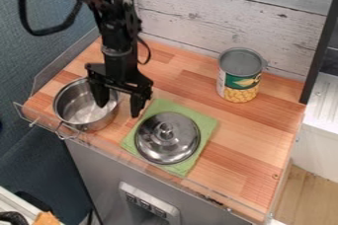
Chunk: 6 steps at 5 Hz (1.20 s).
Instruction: Moved the silver pot to the upper left side of the table
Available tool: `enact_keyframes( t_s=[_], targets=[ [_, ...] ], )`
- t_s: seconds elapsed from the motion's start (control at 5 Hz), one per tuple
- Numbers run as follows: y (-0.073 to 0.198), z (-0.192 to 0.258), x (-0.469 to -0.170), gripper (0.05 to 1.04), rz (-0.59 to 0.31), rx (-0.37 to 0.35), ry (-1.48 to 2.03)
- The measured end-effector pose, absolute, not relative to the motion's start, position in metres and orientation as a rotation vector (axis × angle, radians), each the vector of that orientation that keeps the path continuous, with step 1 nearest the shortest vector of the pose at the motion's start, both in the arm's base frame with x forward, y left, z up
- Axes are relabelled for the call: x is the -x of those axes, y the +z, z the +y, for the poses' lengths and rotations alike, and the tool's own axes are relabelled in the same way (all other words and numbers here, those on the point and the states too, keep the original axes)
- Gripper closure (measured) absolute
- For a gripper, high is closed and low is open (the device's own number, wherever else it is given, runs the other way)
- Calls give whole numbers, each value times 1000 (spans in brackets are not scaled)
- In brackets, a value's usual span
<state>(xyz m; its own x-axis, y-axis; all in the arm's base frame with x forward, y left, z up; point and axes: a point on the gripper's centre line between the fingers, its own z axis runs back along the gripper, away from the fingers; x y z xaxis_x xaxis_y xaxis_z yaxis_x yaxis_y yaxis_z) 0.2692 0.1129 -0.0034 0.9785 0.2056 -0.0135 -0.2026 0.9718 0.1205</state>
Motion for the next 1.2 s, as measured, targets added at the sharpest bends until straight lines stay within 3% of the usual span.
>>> enact_keyframes(
  t_s=[0.4,0.6,0.8,1.2],
  targets=[
    [-4,112,-268,705,32,-123,212],
    [9,112,-268,921,9,-134,220],
    [19,108,-268,1007,20,-150,201],
    [48,98,-321,1020,-96,-152,162]
  ],
)
